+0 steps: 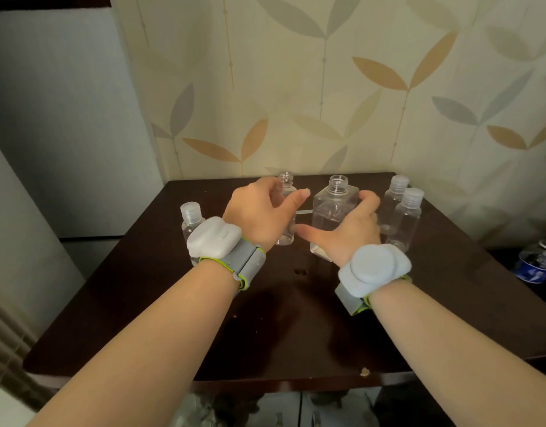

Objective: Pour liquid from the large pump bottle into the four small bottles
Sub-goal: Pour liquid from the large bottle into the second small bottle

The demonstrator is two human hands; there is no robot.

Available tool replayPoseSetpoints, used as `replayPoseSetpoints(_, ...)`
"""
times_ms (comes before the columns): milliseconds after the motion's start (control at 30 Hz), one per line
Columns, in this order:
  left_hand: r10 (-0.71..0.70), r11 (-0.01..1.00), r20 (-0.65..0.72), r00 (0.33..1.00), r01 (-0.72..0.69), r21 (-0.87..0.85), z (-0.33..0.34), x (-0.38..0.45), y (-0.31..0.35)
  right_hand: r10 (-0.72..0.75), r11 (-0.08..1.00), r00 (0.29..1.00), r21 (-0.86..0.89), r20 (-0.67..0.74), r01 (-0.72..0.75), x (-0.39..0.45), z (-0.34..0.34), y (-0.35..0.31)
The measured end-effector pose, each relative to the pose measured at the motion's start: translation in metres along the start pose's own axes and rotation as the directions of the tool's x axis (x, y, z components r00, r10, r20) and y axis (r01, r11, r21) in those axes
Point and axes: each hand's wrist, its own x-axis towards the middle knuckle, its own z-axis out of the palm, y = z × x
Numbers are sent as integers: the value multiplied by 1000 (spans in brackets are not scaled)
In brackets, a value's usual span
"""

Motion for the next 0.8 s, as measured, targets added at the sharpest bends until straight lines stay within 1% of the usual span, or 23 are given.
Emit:
replayPoseSetpoints(167,20,999,21,1000,-20,40,8,10,-2,-54,997,995,-60,-87,49,4,10,1)
replayPoseSetpoints(233,23,998,19,1000,-23,50,11,11,-2,-81,996,990,-49,-114,75,7,12,2)
replayPoseSetpoints(400,54,994,-29,998,-51,99,14,9,-11,-146,989,988,6,-53,147,20,9,9)
replayPoseSetpoints(567,85,988,-49,995,-78,136,14,7,-14,-283,954,959,98,-13,283,30,-8,5)
replayPoseSetpoints(633,97,985,-41,994,-90,147,14,7,-18,-342,932,940,121,-17,341,32,-10,6)
replayPoseSetpoints(700,106,980,-24,994,-100,173,12,4,-21,-373,924,928,94,2,371,32,-10,9)
replayPoseSetpoints(800,126,975,25,992,-128,181,10,-3,-20,-418,908,908,4,34,419,28,-12,12)
